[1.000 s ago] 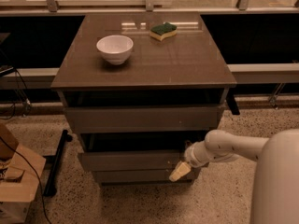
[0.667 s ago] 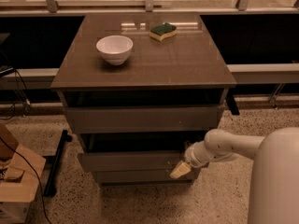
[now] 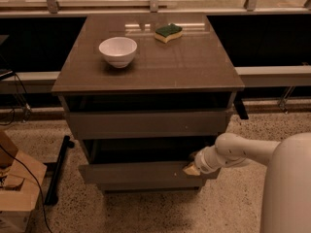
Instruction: Open middle drawer
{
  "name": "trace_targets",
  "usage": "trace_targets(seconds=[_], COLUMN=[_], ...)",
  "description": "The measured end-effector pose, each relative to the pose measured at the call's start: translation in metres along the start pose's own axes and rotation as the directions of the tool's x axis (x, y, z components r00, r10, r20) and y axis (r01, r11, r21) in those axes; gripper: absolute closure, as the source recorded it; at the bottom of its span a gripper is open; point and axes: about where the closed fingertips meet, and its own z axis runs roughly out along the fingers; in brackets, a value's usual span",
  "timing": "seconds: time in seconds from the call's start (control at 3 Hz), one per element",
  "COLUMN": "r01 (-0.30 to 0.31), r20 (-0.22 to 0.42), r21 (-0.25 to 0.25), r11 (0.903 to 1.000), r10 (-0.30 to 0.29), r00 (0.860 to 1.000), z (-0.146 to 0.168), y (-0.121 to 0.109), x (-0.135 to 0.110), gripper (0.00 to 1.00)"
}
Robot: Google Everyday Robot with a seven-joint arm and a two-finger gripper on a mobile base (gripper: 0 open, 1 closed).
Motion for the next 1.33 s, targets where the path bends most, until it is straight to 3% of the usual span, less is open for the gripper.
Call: trace_targets(seconds=[0.33, 1.0, 1.33], r01=[0.0, 0.001, 0.073], r20=[0.0, -0.001, -0.044], r21=[0.0, -0.004, -0.038], r11=[1.0, 1.0, 0.9966], r10=[0.0, -0.001, -0.075], r00=[1.0, 1.0, 0.996], z=[-0.0032, -0.0016, -0.0037], y=[0.0, 0.0016, 0.0086], x=[-0.002, -0.0021, -0.0003], gripper=[0.63, 0.15, 0.0])
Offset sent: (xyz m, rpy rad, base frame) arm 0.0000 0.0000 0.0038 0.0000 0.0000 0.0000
